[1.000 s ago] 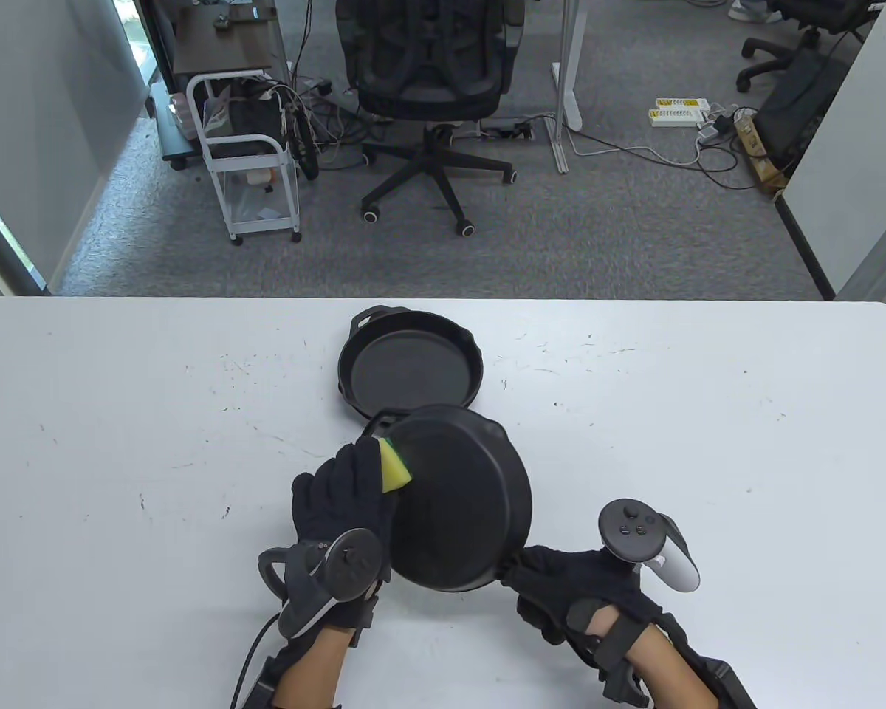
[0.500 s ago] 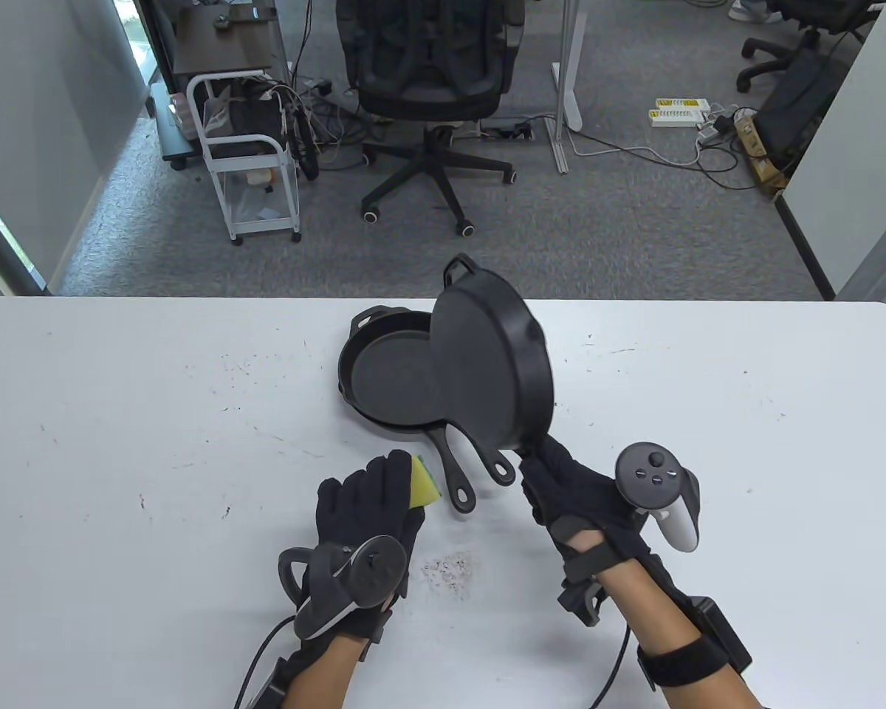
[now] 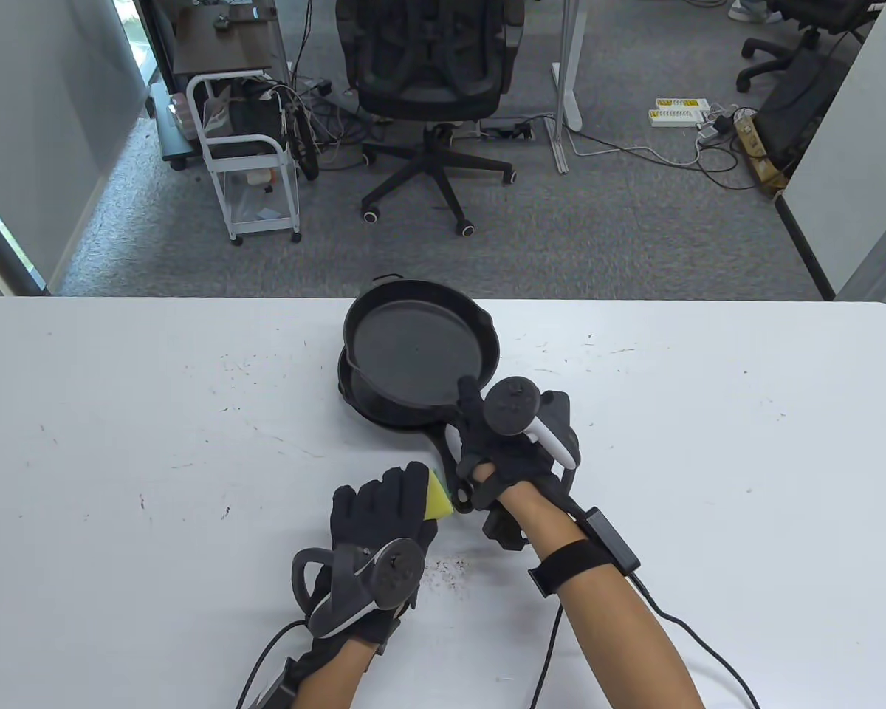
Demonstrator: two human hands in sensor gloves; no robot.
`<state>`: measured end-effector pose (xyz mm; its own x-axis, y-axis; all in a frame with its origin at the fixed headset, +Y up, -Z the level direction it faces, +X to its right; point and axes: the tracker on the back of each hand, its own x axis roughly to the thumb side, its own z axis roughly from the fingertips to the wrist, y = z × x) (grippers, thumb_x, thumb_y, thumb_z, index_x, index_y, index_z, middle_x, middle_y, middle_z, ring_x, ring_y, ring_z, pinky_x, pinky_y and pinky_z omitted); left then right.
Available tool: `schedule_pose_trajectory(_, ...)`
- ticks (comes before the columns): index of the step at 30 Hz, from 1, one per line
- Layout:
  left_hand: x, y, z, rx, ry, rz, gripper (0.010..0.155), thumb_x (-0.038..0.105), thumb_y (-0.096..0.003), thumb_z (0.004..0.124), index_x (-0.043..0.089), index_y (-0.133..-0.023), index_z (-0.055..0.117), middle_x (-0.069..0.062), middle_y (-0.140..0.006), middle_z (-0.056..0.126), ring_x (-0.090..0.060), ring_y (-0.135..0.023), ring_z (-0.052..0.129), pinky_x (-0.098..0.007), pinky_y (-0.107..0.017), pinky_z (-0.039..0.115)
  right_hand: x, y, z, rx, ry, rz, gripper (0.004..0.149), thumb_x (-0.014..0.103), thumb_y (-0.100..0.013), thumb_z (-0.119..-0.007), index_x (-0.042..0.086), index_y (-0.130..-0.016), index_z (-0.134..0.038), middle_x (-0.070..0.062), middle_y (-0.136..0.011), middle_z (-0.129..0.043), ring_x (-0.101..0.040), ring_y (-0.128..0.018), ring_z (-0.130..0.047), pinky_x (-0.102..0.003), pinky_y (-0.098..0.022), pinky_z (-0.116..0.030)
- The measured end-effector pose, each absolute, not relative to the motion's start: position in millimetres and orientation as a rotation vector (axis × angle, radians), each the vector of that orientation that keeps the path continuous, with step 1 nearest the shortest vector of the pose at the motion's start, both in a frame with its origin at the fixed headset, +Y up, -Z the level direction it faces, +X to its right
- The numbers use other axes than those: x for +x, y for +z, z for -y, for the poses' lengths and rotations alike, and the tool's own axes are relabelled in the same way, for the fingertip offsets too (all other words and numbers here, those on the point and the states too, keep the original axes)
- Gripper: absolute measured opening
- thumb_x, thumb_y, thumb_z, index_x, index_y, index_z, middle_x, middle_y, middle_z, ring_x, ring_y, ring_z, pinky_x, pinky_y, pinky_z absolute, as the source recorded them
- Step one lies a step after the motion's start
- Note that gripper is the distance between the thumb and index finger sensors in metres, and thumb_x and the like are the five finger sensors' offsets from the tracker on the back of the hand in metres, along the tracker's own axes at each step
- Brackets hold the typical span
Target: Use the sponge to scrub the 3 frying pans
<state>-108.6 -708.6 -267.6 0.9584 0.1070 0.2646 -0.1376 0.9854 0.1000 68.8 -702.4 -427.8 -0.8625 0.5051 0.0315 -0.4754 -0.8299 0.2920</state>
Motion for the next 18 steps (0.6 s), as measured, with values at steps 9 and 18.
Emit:
schedule_pose_trajectory(9, -112.8, -272.6, 714.0, 0.076, 0.122, 0.237, 0.074, 0.049, -0.0650, 0.068, 0.025, -0.127, 0.038, -0.012, -0.126, 0.056, -0.040, -0.110, 0.066, -0.069, -0.082, 0.044, 47.4, -446.9, 719.1, 0.007, 2.637, -0.488, 0.060, 0.032, -0.053, -0.071, 0.027, -0.108, -0.047, -0.011, -0.086, -0.075, -0.029, -0.052, -0.085, -0.056, -0.055, -0.066)
schedule_pose_trajectory(18, -114.6, -273.1, 713.7, 0.065, 0.124, 0.230, 0.074, 0.049, -0.0651, 0.068, 0.025, -0.127, 0.038, -0.012, -0.127, 0.055, -0.040, -0.110, 0.066, -0.069, -0.082, 0.043, 34.8, -447.5, 721.6, 0.047, 2.665, -0.451, 0.060, 0.032, -0.052, -0.073, 0.021, -0.107, -0.051, -0.014, -0.093, -0.073, -0.027, -0.053, -0.087, -0.055, -0.056, -0.068)
